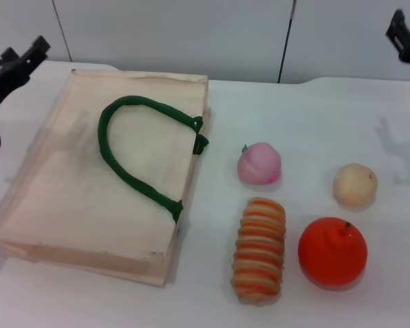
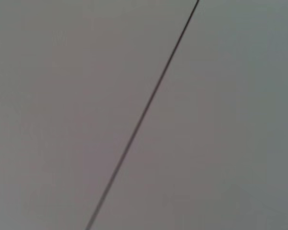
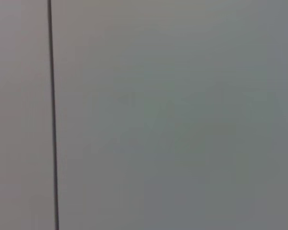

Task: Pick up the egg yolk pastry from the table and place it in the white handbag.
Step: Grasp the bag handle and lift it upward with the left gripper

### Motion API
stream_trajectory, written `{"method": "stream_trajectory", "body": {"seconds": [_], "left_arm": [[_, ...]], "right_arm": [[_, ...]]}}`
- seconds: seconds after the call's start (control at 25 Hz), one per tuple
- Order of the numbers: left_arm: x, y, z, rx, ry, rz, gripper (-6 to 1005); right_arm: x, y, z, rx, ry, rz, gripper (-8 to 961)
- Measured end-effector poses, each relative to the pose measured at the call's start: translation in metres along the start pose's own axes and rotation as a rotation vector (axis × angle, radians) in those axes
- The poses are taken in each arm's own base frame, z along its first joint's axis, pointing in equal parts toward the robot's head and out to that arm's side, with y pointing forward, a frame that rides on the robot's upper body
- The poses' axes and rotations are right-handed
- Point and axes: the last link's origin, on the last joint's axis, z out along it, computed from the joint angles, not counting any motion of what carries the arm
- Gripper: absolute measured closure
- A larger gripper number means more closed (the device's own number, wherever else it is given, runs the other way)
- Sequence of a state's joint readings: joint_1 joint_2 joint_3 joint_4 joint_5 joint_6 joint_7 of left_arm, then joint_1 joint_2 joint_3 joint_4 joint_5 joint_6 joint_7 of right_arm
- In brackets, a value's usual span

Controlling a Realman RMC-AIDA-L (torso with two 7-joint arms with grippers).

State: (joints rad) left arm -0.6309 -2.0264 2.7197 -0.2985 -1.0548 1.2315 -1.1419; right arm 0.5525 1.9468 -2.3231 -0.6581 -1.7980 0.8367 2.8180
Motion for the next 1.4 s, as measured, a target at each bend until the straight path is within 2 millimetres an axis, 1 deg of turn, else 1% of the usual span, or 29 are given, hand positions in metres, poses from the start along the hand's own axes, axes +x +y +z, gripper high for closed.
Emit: {"method": "stream_trajectory", "body": {"seconds": [0.2,0.32,0.44,0.56,0.64,0.68,0.88,1.0,1.2,1.4], "left_arm": [[0.002,-0.002,0.011,0.002,-0.141,-0.021,122],[0.001,-0.004,0.015,0.017,-0.216,-0.024,122],[0.0,-0.006,0.017,0.036,-0.273,-0.025,122],[0.0,-0.009,0.019,0.064,-0.335,-0.013,122],[0.0,-0.009,0.02,0.068,-0.35,-0.01,123],[0.0,-0.01,0.021,0.079,-0.389,0.003,123],[-0.002,-0.007,0.024,0.066,-0.451,0.008,123],[0.0,-0.004,0.027,0.058,-0.508,0.006,123],[0.007,0.008,0.029,0.007,-0.601,-0.003,123],[0.017,0.021,0.022,-0.088,-0.649,-0.054,122]], "right_arm": [[-0.016,-0.008,0.017,-0.031,0.061,0.042,72],[-0.025,-0.009,0.025,-0.095,0.143,0.054,71],[-0.035,-0.011,0.028,-0.166,0.23,0.041,71],[-0.045,-0.01,0.026,-0.23,0.294,0.015,71],[-0.052,-0.01,0.022,-0.265,0.334,-0.014,71],[-0.055,-0.011,0.019,-0.28,0.36,-0.036,71],[-0.077,-0.01,0.008,-0.374,0.448,-0.146,71],[-0.09,-0.012,0.003,-0.435,0.458,-0.172,72],[-0.097,-0.018,-0.002,-0.502,0.436,-0.133,72],[-0.093,-0.019,-0.001,-0.513,0.442,-0.123,72]]}}
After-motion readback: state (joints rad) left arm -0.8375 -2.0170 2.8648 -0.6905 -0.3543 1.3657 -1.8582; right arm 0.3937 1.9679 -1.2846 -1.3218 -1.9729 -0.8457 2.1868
